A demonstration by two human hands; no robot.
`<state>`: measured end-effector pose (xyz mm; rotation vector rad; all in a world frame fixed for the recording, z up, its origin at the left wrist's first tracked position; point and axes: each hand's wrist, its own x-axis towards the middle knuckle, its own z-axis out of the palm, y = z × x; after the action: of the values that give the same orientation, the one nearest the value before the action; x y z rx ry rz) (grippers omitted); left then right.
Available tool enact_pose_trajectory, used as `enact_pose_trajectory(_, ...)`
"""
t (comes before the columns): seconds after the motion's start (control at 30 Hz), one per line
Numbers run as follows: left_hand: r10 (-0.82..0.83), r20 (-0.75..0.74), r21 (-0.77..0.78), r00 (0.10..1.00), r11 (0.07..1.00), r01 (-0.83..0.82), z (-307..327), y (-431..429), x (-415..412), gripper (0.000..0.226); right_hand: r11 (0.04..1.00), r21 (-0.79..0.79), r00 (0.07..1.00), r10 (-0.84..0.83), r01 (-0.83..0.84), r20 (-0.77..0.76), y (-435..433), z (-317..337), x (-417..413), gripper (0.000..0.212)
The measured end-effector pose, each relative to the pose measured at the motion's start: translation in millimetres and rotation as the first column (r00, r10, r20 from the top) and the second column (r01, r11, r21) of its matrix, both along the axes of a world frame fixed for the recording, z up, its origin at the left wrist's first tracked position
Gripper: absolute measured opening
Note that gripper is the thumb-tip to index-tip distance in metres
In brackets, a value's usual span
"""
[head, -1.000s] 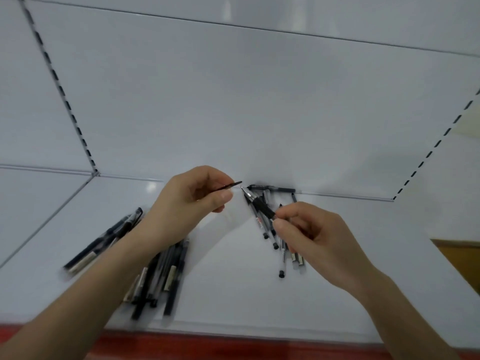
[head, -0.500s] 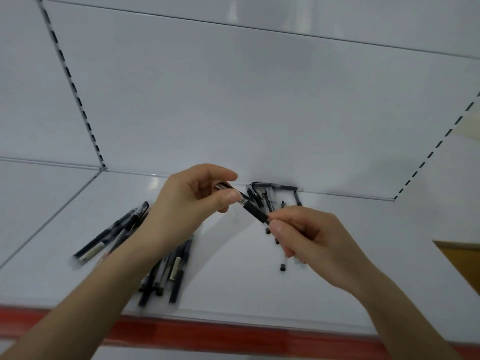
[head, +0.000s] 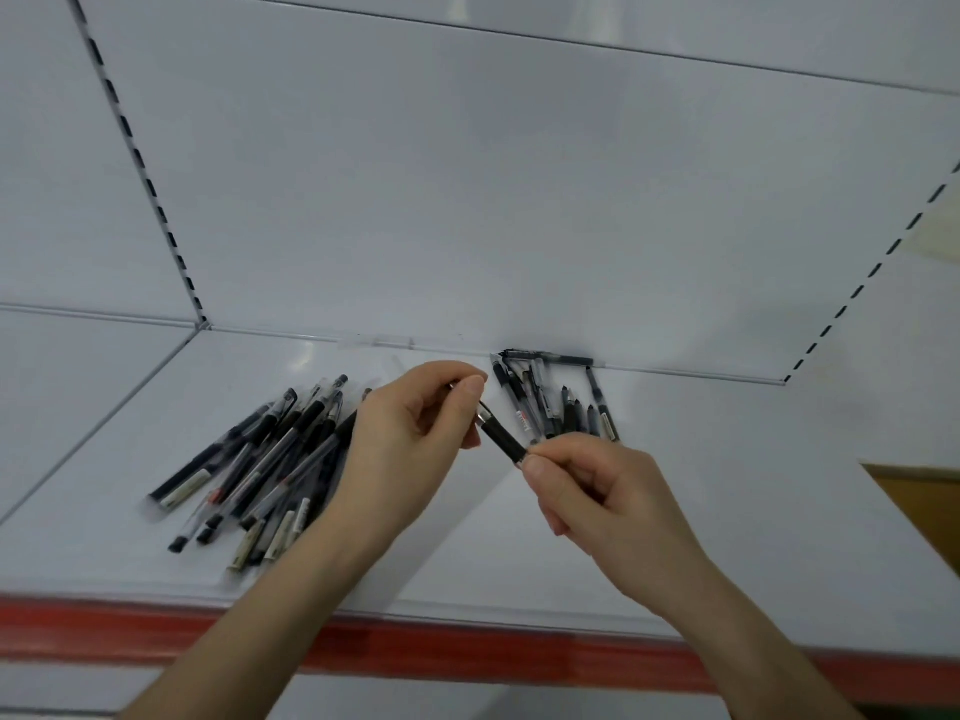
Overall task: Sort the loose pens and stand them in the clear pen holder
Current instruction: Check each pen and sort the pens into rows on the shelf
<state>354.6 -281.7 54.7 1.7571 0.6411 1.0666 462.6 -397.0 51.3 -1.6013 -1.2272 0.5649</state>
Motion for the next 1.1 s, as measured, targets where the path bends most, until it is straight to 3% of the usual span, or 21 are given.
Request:
enact_pose_trajectory(0.2, -0.017, -0.056, -0.049, 0.998, 0.999, 0.015, -10.7, 9.0, -2.4, 0.012, 0.999, -0.023, 1.000, -0.024, 0.024, 0.007, 7.1, -15.5, -5.7, 0.017)
enact_pose_trajectory(0.33, -0.033, -0.240, -0.072, 0.970, 0.997, 0.016, -21.9, 27.8, -2.1, 0.018, 0.974, -0.216, 0.994, 0.080, -0.062, 0.078, 17.5, -15.1, 1.4, 0.021)
enact_pose_trajectory(0.43, 0.018, -0.382, -0.030, 0.924, 0.999, -0.031, -28.5, 42.0, -11.2, 0.021, 0.968, -0.250, 0.978, 0.028, 0.025, 0.206, 23.7, -13.2, 16.9, 0.022)
enact_pose_trajectory(0.53, 0.063, -0.535, 0.067, 0.843, 0.997, -0.032, -32.0, 48.2, -18.6, 0.025, 0.956, -0.217, 0.917, -0.100, 0.196, 0.387, 34.4, -15.0, 38.2, 0.021)
enact_pose_trajectory(0.63, 0.163, -0.607, 0.198, 0.778, 0.979, -0.051, -35.0, 47.9, -17.3, 0.026, 0.941, -0.218, 0.873, -0.130, 0.257, 0.470, 49.5, -18.6, 52.2, 0.017)
enact_pose_trajectory(0.8, 0.247, -0.667, 0.312, 0.703, 0.949, -0.037, -35.9, 46.3, -11.8, 0.035, 0.919, -0.279, 0.772, -0.041, 0.278, 0.634, 77.6, -21.3, 51.2, 0.022)
enact_pose_trajectory(0.93, 0.233, -0.653, 0.308, 0.721, 0.951, -0.028, -34.9, 44.9, -10.5, 0.033, 0.863, -0.370, 0.653, 0.064, 0.343, 0.755, 95.3, -23.3, 42.1, 0.038)
enact_pose_trajectory(1.03, 0.214, -0.635, 0.308, 0.742, 0.951, -0.011, -32.4, 43.9, -9.4, 0.027, 0.840, -0.433, 0.681, 0.107, 0.328, 0.724, 97.4, -21.9, 40.0, 0.035)
enact_pose_trajectory(1.1, 0.199, -0.631, 0.317, 0.750, 0.948, 0.016, -29.9, 43.6, -7.4, 0.024, 0.863, -0.427, 0.783, 0.061, 0.271, 0.619, 89.8, -19.9, 43.3, 0.020)
